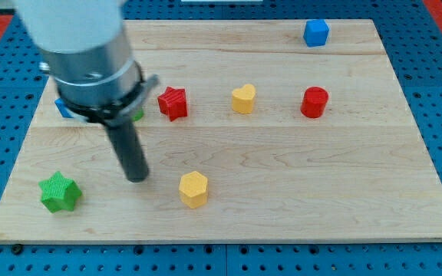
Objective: Slide the yellow hexagon to the bottom of the yellow heart
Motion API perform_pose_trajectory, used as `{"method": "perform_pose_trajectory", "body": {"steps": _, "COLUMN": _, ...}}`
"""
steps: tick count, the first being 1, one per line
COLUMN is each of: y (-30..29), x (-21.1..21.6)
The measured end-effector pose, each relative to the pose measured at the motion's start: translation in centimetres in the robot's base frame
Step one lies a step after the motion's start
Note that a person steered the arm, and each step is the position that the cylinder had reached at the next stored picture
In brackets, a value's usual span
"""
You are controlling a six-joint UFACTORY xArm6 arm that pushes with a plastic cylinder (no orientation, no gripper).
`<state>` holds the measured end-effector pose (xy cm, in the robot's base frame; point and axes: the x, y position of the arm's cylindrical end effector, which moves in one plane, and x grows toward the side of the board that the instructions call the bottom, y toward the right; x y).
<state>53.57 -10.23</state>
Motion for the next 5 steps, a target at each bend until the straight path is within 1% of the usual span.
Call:
{"method": "perform_pose_trajectory", "body": {"steps": 2, "y": 3.3, "x": 3.9}}
{"method": "perform_pose_trajectory", "body": {"steps": 3, "y": 7.1, "x": 4.8}}
{"method": "perform_pose_trajectory", "body": {"steps": 4, "y": 9.0, "x": 4.3}}
{"method": "perform_pose_trajectory", "body": {"steps": 5, "y": 9.8, "x": 2.7}}
